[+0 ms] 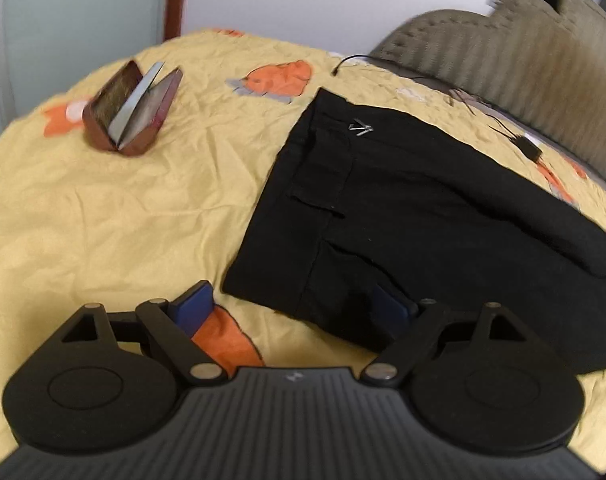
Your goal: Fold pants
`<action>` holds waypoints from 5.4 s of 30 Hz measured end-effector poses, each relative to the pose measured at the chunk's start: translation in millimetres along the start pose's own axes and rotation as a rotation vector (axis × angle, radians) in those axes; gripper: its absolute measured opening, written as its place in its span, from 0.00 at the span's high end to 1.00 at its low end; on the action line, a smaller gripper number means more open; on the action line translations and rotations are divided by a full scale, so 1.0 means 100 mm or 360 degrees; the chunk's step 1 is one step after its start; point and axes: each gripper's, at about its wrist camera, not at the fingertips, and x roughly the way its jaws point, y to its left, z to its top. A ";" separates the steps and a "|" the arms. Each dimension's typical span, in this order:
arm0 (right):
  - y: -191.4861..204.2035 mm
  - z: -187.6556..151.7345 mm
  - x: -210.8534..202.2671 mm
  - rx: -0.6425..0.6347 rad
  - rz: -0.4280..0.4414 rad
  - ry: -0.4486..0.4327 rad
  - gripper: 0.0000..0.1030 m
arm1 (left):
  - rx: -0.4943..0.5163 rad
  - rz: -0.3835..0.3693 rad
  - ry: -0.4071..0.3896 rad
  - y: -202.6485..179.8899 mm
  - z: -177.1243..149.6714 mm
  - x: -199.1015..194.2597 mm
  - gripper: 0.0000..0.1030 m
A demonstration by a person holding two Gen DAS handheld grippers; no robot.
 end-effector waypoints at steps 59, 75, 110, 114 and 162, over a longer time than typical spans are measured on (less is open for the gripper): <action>0.31 0.09 -0.32 -0.0225 -0.0014 0.0144 0.66 | -0.0077 -0.0253 -0.0282 -0.26 0.48 -0.22 0.91; 0.00 0.01 -0.16 0.0113 0.0092 -0.0035 0.28 | -0.0059 -0.0239 -0.0254 -0.25 0.43 -0.16 0.91; 1.06 -0.15 0.14 -0.0934 -0.0201 -0.0078 0.93 | -0.0015 -0.0301 -0.0304 -0.36 0.73 -0.15 0.91; 1.13 -0.16 0.22 -0.1025 -0.0248 -0.0099 0.93 | -0.0010 -0.0306 -0.0319 -0.41 0.84 -0.11 0.91; 2.01 -0.40 1.42 -0.2486 -0.0851 -0.0415 0.93 | -0.0106 -0.0333 -0.0323 -0.66 1.77 0.34 0.91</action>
